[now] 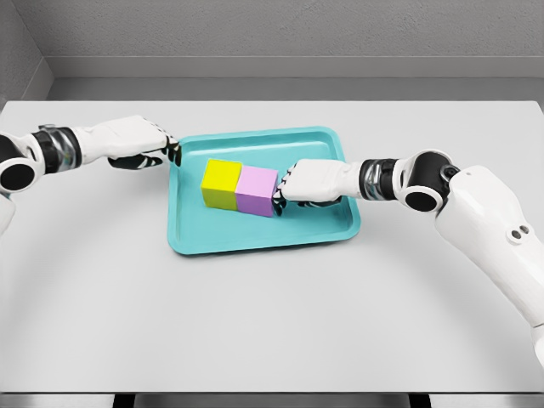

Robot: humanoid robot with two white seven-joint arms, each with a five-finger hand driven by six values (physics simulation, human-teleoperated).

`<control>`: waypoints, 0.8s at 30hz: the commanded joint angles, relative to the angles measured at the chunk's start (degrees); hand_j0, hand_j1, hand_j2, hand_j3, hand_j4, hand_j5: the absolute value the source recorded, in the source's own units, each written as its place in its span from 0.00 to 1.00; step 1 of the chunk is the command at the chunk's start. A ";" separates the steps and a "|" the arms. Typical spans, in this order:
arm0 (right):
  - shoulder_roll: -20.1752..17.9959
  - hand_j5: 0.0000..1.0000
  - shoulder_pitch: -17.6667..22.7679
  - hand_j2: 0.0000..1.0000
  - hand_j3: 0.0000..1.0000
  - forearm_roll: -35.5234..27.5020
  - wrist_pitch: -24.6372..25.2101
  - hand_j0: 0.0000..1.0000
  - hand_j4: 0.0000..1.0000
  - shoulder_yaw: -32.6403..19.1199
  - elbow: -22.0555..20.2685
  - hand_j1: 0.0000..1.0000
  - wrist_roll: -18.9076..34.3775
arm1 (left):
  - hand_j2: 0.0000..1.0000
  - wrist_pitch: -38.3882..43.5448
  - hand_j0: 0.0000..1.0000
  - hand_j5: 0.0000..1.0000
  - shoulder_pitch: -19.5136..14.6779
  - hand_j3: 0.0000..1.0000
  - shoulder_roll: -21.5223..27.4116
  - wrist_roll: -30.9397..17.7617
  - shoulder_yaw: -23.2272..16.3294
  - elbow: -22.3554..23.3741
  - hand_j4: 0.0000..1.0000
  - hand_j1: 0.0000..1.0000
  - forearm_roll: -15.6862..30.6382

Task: Push two cubes

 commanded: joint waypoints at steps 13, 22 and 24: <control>-22.51 1.00 7.55 1.00 1.00 -12.31 0.15 1.00 1.00 -35.60 -21.88 1.00 -0.45 | 0.76 0.15 0.76 0.76 0.35 0.76 4.34 0.03 2.08 -0.19 0.76 0.76 3.59; -24.45 1.00 32.08 1.00 1.00 -23.75 0.15 1.00 1.00 -45.19 -23.55 1.00 -0.45 | 1.00 0.15 1.00 1.00 0.97 1.00 9.62 0.03 1.99 0.25 1.00 1.00 9.75; -24.36 1.00 32.17 1.00 1.00 -23.58 0.15 1.00 1.00 -44.49 -24.08 1.00 -0.27 | 1.00 0.15 1.00 1.00 1.49 1.00 9.97 0.03 1.99 0.33 1.00 1.00 9.75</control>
